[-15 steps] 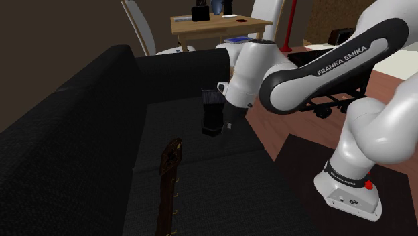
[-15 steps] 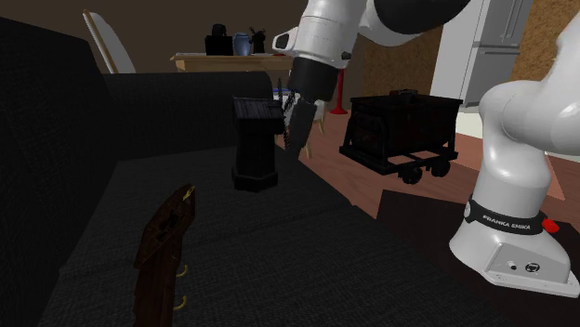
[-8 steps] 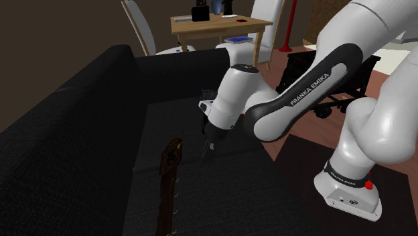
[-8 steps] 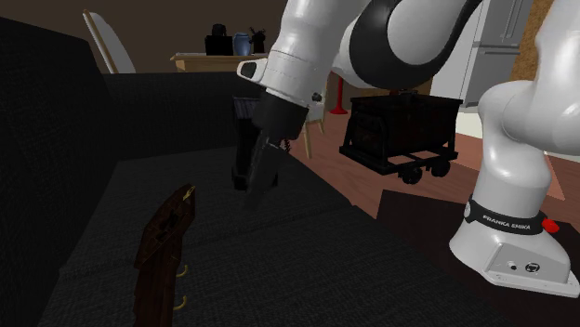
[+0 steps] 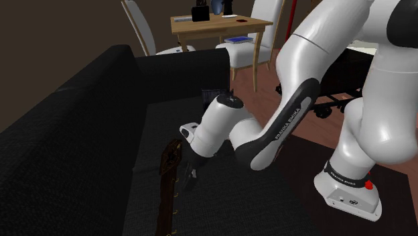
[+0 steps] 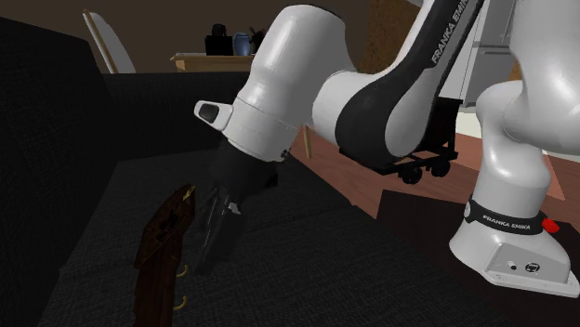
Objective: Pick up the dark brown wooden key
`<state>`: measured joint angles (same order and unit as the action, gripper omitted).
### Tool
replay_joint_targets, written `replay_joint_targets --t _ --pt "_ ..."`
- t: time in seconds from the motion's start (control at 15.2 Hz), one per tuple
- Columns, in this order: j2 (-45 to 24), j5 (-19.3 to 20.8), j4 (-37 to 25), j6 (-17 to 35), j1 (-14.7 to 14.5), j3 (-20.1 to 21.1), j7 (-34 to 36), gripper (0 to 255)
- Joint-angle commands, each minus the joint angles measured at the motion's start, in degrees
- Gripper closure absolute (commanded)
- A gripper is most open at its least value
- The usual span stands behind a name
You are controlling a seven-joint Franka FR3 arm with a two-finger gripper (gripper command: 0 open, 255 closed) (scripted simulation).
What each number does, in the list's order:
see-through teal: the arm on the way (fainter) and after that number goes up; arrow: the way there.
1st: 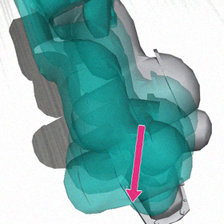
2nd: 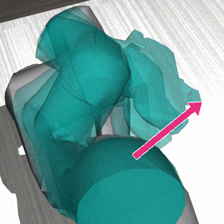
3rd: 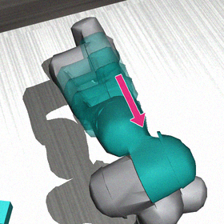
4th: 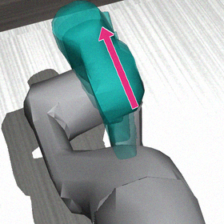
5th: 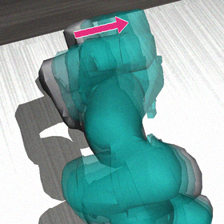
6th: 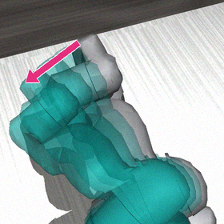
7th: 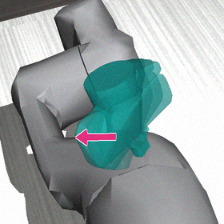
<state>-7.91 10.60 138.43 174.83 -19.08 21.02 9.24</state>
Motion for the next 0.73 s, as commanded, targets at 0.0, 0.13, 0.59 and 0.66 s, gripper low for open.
replay_joint_targets --t 0.0,0.13,0.59,0.66 --pt "-4.16 9.48 -3.21 2.56 -5.70 -5.28 6.43 0" --pt "-5.50 11.06 -3.81 3.72 -8.43 -8.07 7.64 0" --pt "-10.03 13.64 -4.24 8.48 -16.71 -17.19 10.53 0" --pt "-10.03 13.47 -4.23 8.49 -16.77 -17.22 10.39 0"
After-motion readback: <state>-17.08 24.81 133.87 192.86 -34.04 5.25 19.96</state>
